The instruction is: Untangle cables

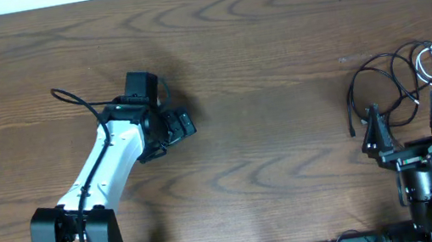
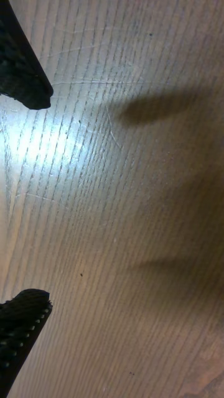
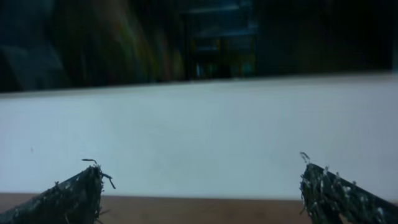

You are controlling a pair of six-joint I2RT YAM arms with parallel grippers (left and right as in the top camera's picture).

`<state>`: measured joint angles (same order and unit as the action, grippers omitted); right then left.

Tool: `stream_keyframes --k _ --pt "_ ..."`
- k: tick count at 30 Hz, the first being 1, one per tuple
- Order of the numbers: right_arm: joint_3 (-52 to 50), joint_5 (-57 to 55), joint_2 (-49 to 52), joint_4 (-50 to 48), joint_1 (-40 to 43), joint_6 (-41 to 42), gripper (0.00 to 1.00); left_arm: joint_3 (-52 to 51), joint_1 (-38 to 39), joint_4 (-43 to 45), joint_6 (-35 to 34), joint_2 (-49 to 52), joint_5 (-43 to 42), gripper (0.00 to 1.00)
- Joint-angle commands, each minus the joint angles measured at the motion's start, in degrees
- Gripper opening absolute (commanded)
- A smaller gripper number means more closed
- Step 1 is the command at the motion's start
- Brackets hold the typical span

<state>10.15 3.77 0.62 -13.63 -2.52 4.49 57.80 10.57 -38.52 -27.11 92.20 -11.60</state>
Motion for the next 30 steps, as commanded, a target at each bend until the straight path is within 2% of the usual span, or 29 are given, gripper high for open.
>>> stream_keyframes --k 1,5,7,10,16,30 --pt "-3.89 0.26 -0.35 -5.35 -1.05 -5.07 0.99 -0.26 -0.13 0.00 0.52 0.39 0.96 0.98" --pt "-8.50 0.26 -0.35 -10.23 -1.03 -5.01 0.99 -0.26 -0.13 0.00 0.52 0.39 0.96 0.98" --pt "-9.86 0.26 -0.35 -9.09 -1.01 -4.98 0.99 -0.26 -0.13 0.00 0.52 0.39 0.94 0.98" --pt "-9.86 0.24 -0.35 -3.56 -0.98 -4.98 0.99 -0.26 -0.13 -0.02 0.52 0.39 0.96 0.98" --pt "-9.86 -2.21 -0.35 17.38 -0.90 -5.03 0.99 -0.26 -0.13 -0.02 0.52 0.39 0.96 0.98" --pt "-9.84 -2.58 -0.33 17.90 -0.90 -4.98 0.99 -0.26 -0.13 -0.02 0.52 0.39 0.94 0.98"
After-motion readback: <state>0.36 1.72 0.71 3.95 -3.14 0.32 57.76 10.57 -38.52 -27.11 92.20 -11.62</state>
